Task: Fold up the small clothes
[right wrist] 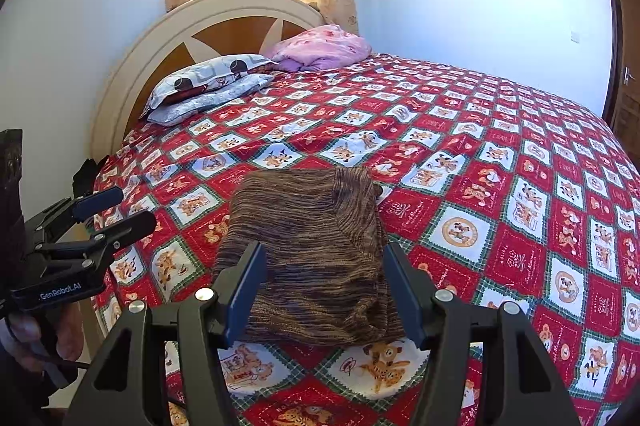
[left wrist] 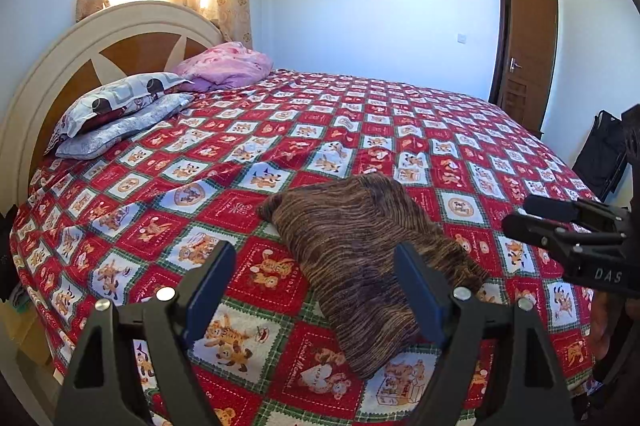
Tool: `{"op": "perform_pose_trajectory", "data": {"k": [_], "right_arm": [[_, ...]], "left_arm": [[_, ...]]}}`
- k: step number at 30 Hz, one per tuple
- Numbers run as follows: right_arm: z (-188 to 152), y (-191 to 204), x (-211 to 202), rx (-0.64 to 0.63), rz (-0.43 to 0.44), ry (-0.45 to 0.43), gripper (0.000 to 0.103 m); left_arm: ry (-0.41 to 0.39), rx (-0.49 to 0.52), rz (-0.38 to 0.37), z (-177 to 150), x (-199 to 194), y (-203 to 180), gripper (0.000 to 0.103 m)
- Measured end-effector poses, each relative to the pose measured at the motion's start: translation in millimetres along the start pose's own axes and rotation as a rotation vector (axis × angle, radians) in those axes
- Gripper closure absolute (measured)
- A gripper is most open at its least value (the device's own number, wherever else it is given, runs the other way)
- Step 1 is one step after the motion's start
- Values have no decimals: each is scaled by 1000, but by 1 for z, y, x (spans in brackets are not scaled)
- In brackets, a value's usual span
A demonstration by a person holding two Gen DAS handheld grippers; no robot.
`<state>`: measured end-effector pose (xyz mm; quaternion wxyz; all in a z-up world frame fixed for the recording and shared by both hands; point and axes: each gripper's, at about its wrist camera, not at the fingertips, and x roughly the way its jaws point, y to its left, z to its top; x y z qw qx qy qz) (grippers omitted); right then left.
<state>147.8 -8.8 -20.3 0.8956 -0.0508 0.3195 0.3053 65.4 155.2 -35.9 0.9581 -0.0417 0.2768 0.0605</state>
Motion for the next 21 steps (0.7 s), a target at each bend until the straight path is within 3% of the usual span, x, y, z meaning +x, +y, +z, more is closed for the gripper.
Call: {"op": "perform_pose_trajectory", "data": {"k": [3,6,21], "right_arm": [[-1,1,-1,1,-2,-1,41],[-2,2,-2,-6,-8,-8,41],[0,9,-22,-17,-14,-92,37]], "left_arm": [[2,1,-3,0,0,0,18],[0,5,4,0,-1,-3,8],[-11,-3,10,4,-7,-1,1]]}}
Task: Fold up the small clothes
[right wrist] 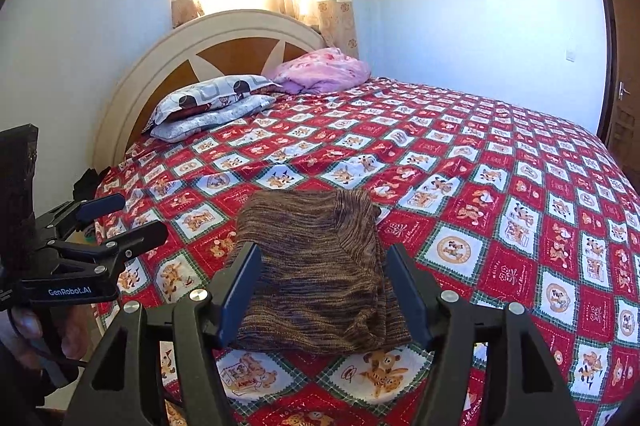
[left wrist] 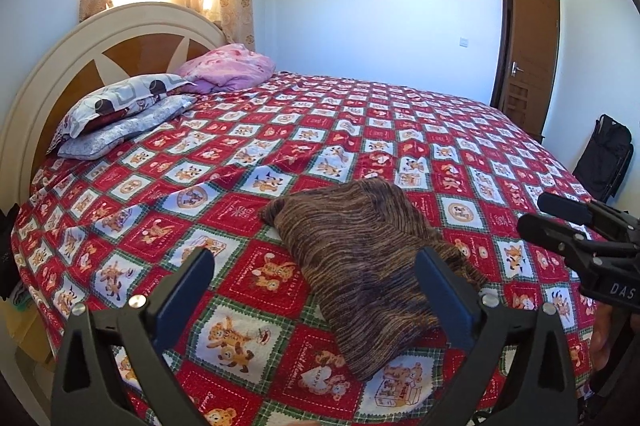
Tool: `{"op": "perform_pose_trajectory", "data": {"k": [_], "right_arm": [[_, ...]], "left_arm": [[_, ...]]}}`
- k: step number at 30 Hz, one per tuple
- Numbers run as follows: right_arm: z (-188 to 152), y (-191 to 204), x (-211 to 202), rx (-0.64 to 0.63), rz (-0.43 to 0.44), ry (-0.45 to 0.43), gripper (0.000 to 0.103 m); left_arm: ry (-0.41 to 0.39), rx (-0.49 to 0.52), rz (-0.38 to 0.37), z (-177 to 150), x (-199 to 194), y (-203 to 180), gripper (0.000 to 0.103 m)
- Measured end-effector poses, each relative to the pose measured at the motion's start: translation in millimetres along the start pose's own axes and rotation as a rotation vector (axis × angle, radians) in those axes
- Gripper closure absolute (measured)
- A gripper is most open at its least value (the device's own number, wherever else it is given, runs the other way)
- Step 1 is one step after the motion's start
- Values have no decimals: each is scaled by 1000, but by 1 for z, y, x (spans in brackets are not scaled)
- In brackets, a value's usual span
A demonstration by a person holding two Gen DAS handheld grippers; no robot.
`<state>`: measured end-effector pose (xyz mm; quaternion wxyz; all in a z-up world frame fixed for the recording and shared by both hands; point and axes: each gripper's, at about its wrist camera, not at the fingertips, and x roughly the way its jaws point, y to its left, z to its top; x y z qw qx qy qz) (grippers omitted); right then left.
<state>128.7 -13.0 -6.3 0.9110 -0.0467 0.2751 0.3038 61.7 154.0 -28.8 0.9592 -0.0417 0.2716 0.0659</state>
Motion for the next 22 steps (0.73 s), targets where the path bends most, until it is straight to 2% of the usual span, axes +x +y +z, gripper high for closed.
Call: {"op": "perform_pose_trajectory", "data": {"k": [10,22], "right_arm": [[3,5,-14,-10,13,-51,37],[-1,7,-9,-8,23,-27,37]], "left_arm": [[-11,-11,38,4,-2,4,0],[-45,6,63,2,-5,3,0]]}}
